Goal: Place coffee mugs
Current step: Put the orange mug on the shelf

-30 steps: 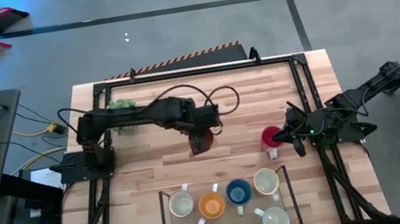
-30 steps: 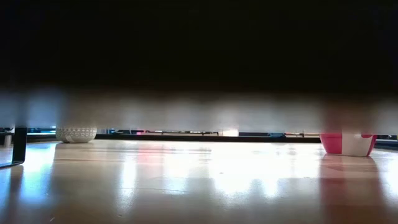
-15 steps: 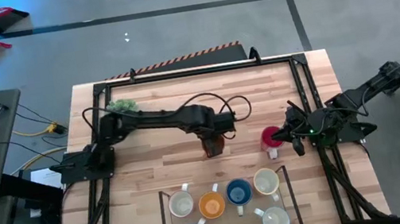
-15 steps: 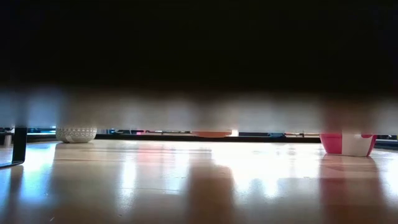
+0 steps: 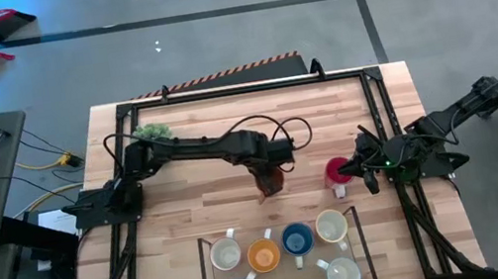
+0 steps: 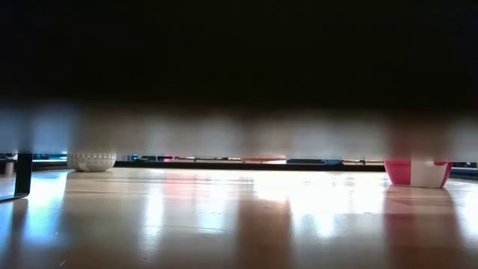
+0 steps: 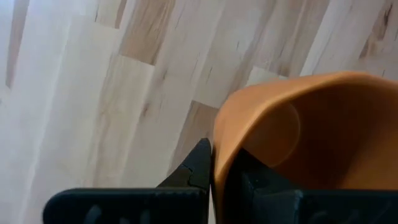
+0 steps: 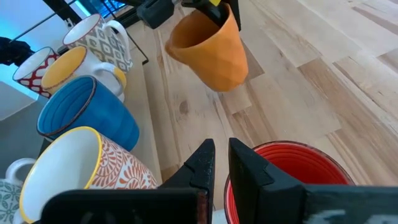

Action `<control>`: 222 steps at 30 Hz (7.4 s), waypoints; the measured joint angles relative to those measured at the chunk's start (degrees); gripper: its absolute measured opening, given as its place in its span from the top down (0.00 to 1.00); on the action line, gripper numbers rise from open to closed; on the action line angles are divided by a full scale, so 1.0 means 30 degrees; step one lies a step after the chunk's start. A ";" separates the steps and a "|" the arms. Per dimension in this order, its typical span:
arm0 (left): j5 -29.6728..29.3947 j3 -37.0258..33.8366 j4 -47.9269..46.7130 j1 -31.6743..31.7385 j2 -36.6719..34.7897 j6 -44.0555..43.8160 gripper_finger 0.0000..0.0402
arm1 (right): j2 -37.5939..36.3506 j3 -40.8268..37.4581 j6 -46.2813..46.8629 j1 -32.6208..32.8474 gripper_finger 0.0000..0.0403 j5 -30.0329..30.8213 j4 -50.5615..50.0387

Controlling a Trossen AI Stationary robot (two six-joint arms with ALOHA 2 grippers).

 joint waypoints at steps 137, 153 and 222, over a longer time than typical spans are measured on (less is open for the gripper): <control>0.1008 0.7567 -0.7776 -0.1791 -0.1072 -0.2231 0.99 | 0.0007 0.0000 0.0097 -0.0005 0.94 -0.0430 -0.1071; -0.0134 0.7475 -0.4248 -0.7080 -0.2171 -0.6595 0.99 | 0.0007 0.0000 0.0146 -0.0005 0.94 0.0247 -0.1182; 0.0374 0.7468 -0.0226 -1.0344 0.3140 -1.0694 0.99 | 0.0022 0.0000 -0.0141 0.0002 0.94 0.0001 -0.2601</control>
